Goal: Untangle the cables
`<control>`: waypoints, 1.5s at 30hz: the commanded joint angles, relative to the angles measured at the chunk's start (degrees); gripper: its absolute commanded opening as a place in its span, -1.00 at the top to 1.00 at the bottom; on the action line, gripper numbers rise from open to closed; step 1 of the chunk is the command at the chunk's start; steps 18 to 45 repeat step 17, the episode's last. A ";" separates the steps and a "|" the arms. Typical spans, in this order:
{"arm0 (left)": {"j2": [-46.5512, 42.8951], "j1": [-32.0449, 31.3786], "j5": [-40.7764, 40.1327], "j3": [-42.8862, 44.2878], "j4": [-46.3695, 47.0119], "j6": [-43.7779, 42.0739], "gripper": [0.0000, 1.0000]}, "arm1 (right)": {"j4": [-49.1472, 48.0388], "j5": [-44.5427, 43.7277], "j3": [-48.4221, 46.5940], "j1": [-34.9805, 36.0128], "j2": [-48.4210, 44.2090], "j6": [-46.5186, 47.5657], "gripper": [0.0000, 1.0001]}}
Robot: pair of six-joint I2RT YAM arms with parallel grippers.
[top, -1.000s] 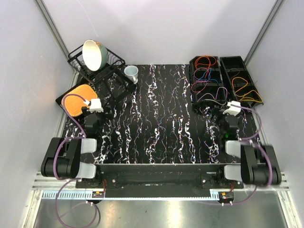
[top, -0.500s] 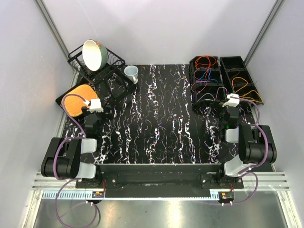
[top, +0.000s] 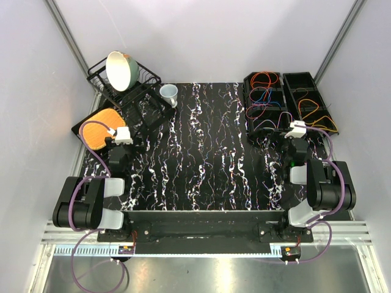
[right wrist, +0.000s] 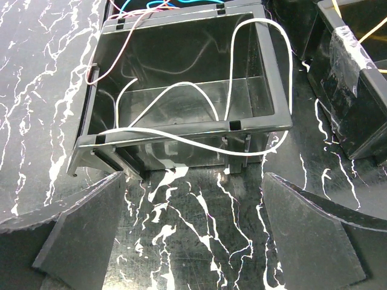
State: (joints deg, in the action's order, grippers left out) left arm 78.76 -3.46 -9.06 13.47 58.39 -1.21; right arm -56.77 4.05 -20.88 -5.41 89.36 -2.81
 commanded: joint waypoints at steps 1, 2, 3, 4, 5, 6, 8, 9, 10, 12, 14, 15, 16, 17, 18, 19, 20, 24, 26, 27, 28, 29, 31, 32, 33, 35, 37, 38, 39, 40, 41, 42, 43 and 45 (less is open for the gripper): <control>-0.10 0.30 0.97 -0.03 4.80 0.25 -0.97 | -3.08 0.34 -0.65 0.05 -0.50 1.05 -1.00; -0.10 0.21 0.97 -0.03 4.80 0.25 -0.97 | -3.08 0.34 -0.65 0.05 -0.42 1.05 -0.99; -0.10 0.21 0.97 -0.03 4.80 0.25 -0.97 | -3.08 0.34 -0.65 0.14 -0.42 0.96 -0.99; -0.10 0.21 0.97 -0.03 4.80 0.16 -0.98 | -3.08 0.34 -0.65 0.14 -0.50 0.96 -0.99; -0.10 0.30 0.97 -0.03 4.80 0.25 -0.98 | -3.08 0.34 -0.65 0.14 -0.42 0.96 -0.99; -0.10 0.21 0.97 -0.03 4.80 0.33 -0.97 | -2.99 0.34 -0.65 0.14 -0.59 0.96 -0.99; -0.10 0.21 0.97 -0.03 4.80 0.25 -0.97 | -2.82 0.51 -0.74 0.14 -0.42 1.05 -1.00; -0.10 0.30 0.97 -0.03 4.80 0.25 -0.98 | -2.12 0.17 -1.00 0.05 -0.33 0.79 -0.99; -0.10 0.30 0.97 -0.03 4.80 0.25 -0.97 | -1.77 -0.27 -1.35 0.05 -0.33 0.70 -0.99; -0.10 0.21 0.97 -0.03 4.80 0.16 -0.97 | -1.67 -0.36 -1.44 0.05 -0.24 0.52 -1.00; -0.19 0.21 0.97 -0.03 4.80 0.25 -0.97 | -1.67 -0.27 -1.44 0.05 -0.24 0.52 -1.00; -0.10 0.30 0.97 -0.11 4.80 0.25 -0.98 | -1.85 -0.36 -1.44 0.05 -0.24 0.52 -1.00; -0.10 0.30 0.97 -0.03 4.80 0.25 -0.97 | -2.28 -0.62 -0.92 0.05 -0.33 0.52 -0.99; -0.10 0.21 0.97 -0.11 4.80 0.25 -0.98 | -2.55 -0.89 -0.83 0.05 -0.42 0.44 -1.00; -0.10 0.21 0.97 -0.11 4.80 0.25 -0.98 | -2.55 -0.89 -0.83 0.05 -0.42 0.44 -1.00; -0.10 0.21 0.97 -0.11 4.80 0.25 -0.98 | -2.55 -0.89 -0.83 0.05 -0.42 0.44 -1.00; -0.10 0.21 0.97 -0.11 4.80 0.25 -0.98 | -2.55 -0.89 -0.83 0.05 -0.42 0.44 -1.00; -0.10 0.21 0.97 -0.11 4.80 0.25 -0.98 | -2.55 -0.89 -0.83 0.05 -0.42 0.44 -1.00; -0.10 0.21 0.97 -0.11 4.80 0.25 -0.98 | -2.55 -0.89 -0.83 0.05 -0.42 0.44 -1.00; -0.10 0.21 0.97 -0.11 4.80 0.25 -0.98 | -2.55 -0.89 -0.83 0.05 -0.42 0.44 -1.00; -0.10 0.21 0.97 -0.11 4.80 0.25 -0.98 | -2.55 -0.89 -0.83 0.05 -0.42 0.44 -1.00; -0.10 0.21 0.97 -0.11 4.80 0.25 -0.98 | -2.55 -0.89 -0.83 0.05 -0.42 0.44 -1.00; -0.10 0.21 0.97 -0.11 4.80 0.25 -0.98 | -2.55 -0.89 -0.83 0.05 -0.42 0.44 -1.00; -0.10 0.21 0.97 -0.11 4.80 0.25 -0.98 | -2.55 -0.89 -0.83 0.05 -0.42 0.44 -1.00; -0.10 0.21 0.97 -0.11 4.80 0.25 -0.98 | -2.55 -0.89 -0.83 0.05 -0.42 0.44 -1.00; -0.10 0.21 0.97 -0.11 4.80 0.25 -0.98 | -2.55 -0.89 -0.83 0.05 -0.42 0.44 -1.00; -0.10 0.21 0.97 -0.11 4.80 0.25 -0.98 | -2.55 -0.89 -0.83 0.05 -0.42 0.44 -1.00; -0.10 0.21 0.97 -0.11 4.80 0.25 -0.98 | -2.55 -0.89 -0.83 0.05 -0.42 0.44 -1.00; -0.10 0.21 0.97 -0.11 4.80 0.25 -0.98 | -2.55 -0.89 -0.83 0.05 -0.42 0.44 -1.00; -0.10 0.21 0.97 -0.11 4.80 0.25 -0.98 | -2.55 -0.89 -0.83 0.05 -0.42 0.44 -1.00; -0.10 0.21 0.97 -0.11 4.80 0.25 -0.98 | -2.55 -0.89 -0.83 0.05 -0.42 0.44 -1.00; -0.10 0.21 0.97 -0.11 4.80 0.25 -0.98 | -2.55 -0.89 -0.83 0.05 -0.42 0.44 -1.00; -0.10 0.21 0.97 -0.11 4.80 0.25 -0.98 | -2.55 -0.89 -0.83 0.05 -0.42 0.44 -1.00; -0.10 0.21 0.97 -0.11 4.80 0.25 -0.98 | -2.55 -0.89 -0.83 0.05 -0.42 0.44 -1.00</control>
